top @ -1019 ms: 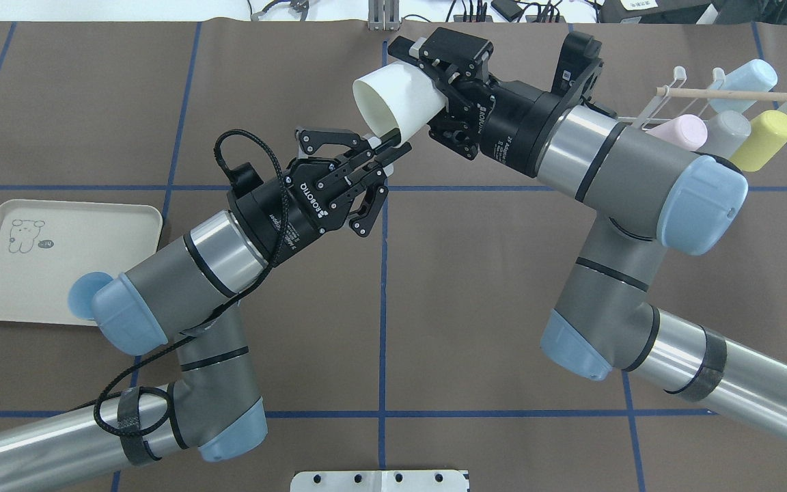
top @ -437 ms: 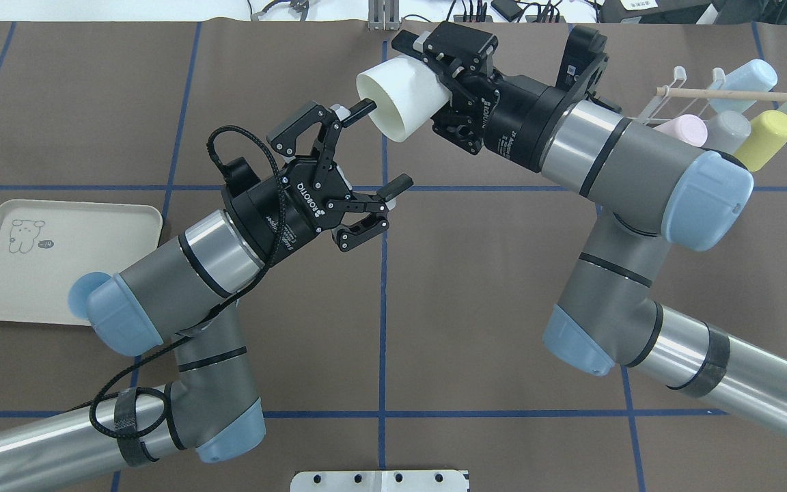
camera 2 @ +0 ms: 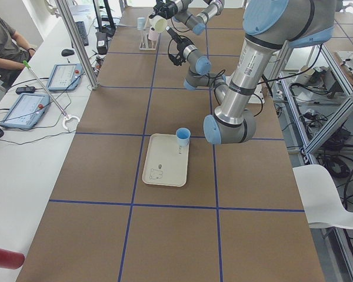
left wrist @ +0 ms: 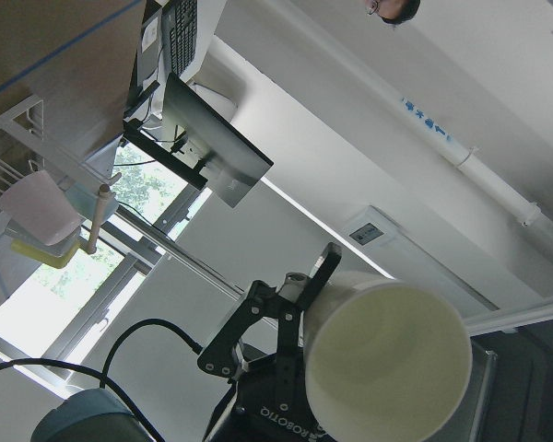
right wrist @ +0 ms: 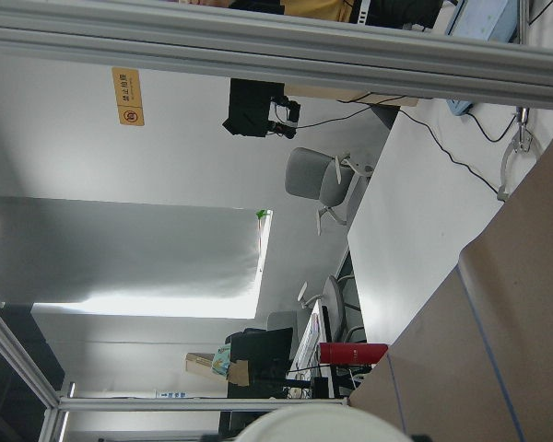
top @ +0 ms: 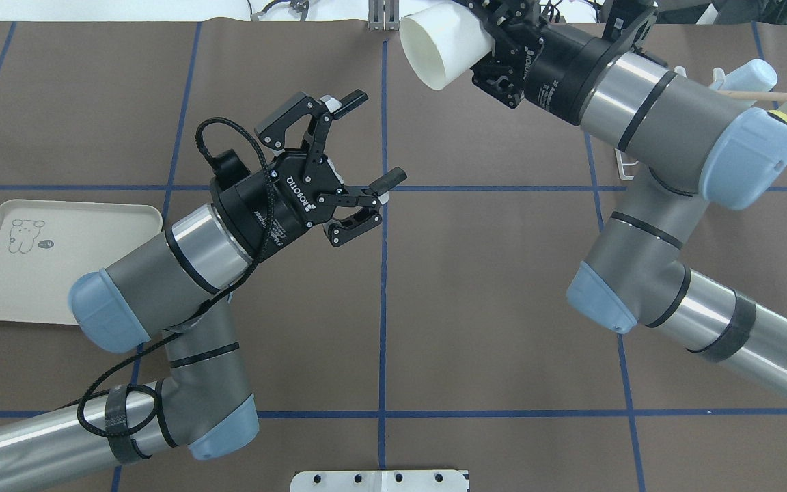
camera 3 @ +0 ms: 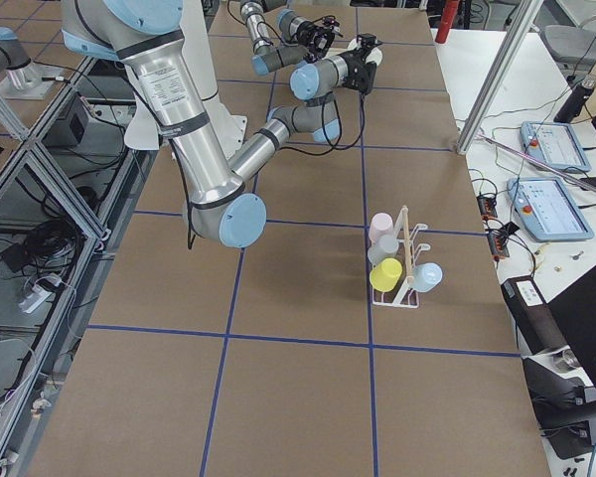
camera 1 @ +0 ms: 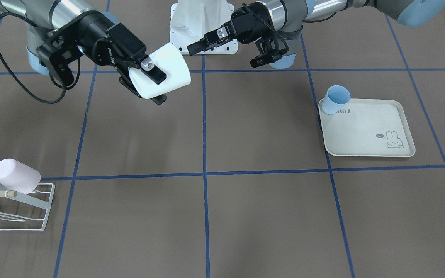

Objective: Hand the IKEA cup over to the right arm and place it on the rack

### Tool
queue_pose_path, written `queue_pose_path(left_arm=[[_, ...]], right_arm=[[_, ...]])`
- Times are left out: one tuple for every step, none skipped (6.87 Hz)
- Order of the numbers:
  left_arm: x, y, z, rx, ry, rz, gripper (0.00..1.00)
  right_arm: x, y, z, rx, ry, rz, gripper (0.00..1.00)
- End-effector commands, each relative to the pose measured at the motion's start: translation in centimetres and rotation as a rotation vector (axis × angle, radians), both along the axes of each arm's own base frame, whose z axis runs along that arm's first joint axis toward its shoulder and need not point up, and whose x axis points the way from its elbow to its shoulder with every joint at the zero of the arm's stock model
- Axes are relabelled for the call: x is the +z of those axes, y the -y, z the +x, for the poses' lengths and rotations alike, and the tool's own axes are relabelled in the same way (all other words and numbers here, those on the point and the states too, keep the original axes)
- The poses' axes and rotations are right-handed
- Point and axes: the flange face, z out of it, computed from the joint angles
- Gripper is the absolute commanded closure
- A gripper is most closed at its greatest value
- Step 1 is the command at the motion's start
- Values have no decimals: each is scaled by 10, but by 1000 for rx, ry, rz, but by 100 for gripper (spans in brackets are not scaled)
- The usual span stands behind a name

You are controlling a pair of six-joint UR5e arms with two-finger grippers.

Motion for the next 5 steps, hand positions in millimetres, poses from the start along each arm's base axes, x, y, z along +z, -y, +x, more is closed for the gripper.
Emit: queue_pose_path(left_arm=[[13, -7, -27, -110, 111, 91, 0], [29, -8, -34, -162, 190, 123, 0], [47, -4, -40, -188, 246, 132, 0], [57, 4, -46, -217, 351, 190, 0], [56, 12, -63, -237, 476, 235, 0]], right_arm=[[42, 27, 26, 131, -209, 39, 100], [60, 39, 36, 187, -357, 49, 100], [69, 53, 48, 221, -459, -3, 100], [86, 69, 68, 266, -599, -20, 100], [105, 81, 82, 296, -766, -22, 100]])
